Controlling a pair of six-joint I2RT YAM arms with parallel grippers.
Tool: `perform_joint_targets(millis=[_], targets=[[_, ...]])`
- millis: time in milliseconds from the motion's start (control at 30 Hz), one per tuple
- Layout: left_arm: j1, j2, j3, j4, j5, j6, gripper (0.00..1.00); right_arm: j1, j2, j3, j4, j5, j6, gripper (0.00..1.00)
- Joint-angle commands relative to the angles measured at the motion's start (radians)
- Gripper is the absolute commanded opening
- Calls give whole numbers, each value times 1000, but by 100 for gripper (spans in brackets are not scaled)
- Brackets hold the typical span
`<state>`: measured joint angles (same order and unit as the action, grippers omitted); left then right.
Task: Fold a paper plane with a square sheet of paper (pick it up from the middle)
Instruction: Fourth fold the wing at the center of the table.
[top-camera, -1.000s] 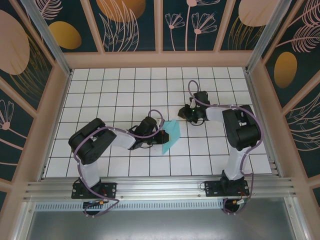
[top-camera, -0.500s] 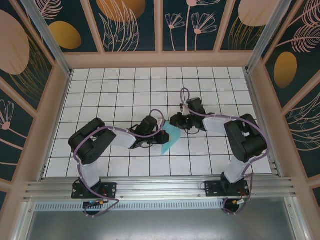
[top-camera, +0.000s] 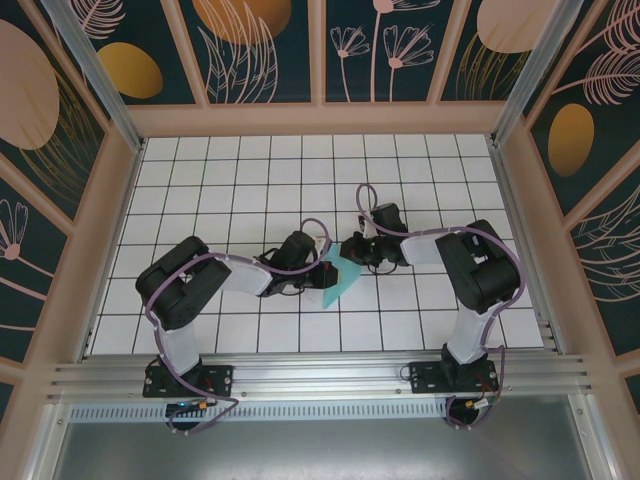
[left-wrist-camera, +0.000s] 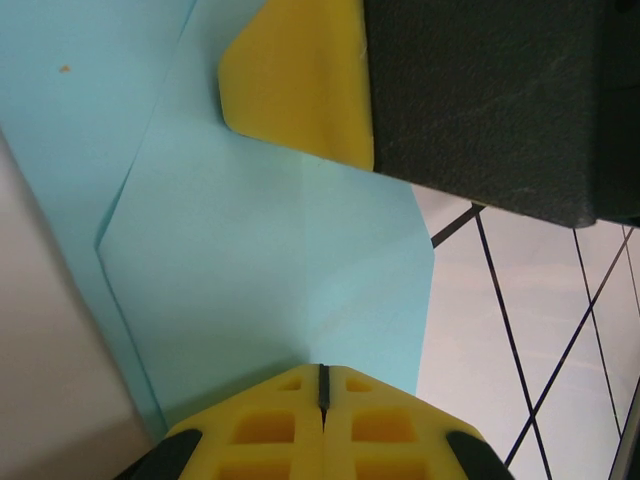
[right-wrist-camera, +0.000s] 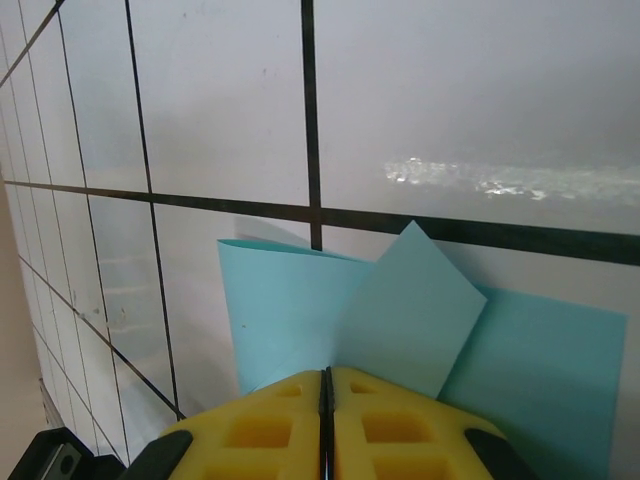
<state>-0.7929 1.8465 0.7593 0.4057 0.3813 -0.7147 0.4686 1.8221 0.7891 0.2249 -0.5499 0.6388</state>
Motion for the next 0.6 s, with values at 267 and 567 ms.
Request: perform_joint_targets(millis=[267,567], targets=[[4,25,116,-179,49,-87,3,4,35,-41,-55,74,-8,13],[3,18,-35,-74,124,-155,6,4,54,-38,-68,94,-4,13]])
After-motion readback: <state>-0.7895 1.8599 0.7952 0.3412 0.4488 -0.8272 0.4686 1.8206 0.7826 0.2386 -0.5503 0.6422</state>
